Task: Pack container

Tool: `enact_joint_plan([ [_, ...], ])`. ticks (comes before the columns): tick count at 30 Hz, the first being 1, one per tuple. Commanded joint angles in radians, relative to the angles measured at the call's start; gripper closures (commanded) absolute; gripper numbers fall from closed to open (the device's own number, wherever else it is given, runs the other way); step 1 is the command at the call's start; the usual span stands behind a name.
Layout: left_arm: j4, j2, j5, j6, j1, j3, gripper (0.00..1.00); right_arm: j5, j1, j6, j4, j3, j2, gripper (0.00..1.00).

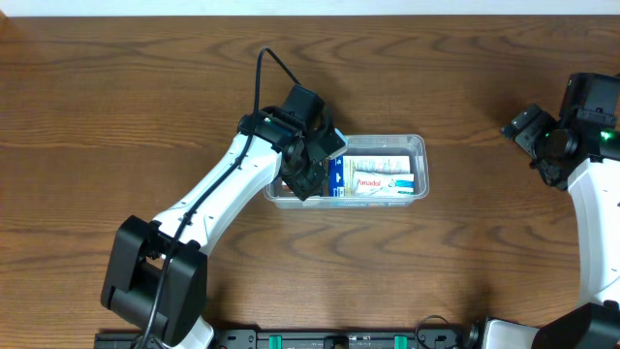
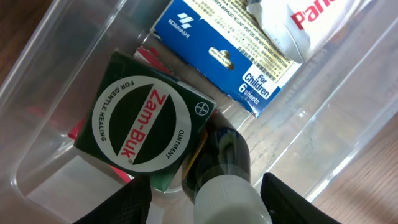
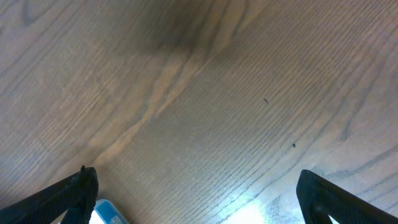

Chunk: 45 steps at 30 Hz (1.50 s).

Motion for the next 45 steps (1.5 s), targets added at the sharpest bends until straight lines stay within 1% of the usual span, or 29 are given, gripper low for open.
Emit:
enact_joint_plan([
  [1,0.0,0.002,0.005,-0.077,-0.002,-0.001,0.43,0.003,-0.01,0.006,-0.002,0.005,0.0,0.01],
  [8,0.005,0.002,0.004,-0.158,-0.002,-0.001,0.43,0.003,-0.01,0.006,-0.002,0.005,0.0,0.01],
  [14,0.064,0.002,0.005,-0.275,-0.002,0.0,0.42,0.003,-0.01,0.006,-0.002,0.005,0.0,0.01],
  [17,0.093,-0.002,0.005,-0.331,-0.002,0.015,0.37,0.003,-0.01,0.006,-0.002,0.005,0.0,0.01],
  [20,0.093,-0.011,0.005,-0.344,-0.002,0.058,0.34,0.003,-0.01,0.006,-0.002,0.005,0.0,0.01],
  [23,0.093,-0.045,0.005,-0.344,-0.002,0.106,0.22,0.003,-0.01,0.006,-0.002,0.005,0.0,0.01],
  [24,0.093,-0.064,0.004,-0.343,-0.002,0.123,0.09,0.003,-0.01,0.006,-0.002,0.005,0.0,0.01],
  [25,0.094,-0.084,-0.001,-0.343,-0.002,0.137,0.02,0.003,-0.01,0.006,-0.002,0.005,0.0,0.01],
  [30,0.093,-0.233,-0.074,-0.343,-0.002,0.192,0.02,0.003,-0.01,0.006,-0.002,0.005,0.0,0.01],
  [34,0.089,-0.403,-0.156,-0.343,-0.002,0.196,0.02,0.003,-0.01,0.006,-0.002,0.005,0.0,0.01],
  [40,0.057,-0.622,-0.164,-0.343,-0.002,0.196,0.02,0.003,-0.01,0.006,-0.002,0.005,0.0,0.01],
  [43,0.013,-0.715,-0.168,-0.339,-0.002,0.196,0.02,0.003,-0.01,0.006,-0.002,0.005,0.0,0.01],
  [45,-0.055,-0.777,-0.214,-0.304,-0.002,0.196,0.02,0.003,-0.01,0.006,-0.002,0.005,0.0,0.01],
])
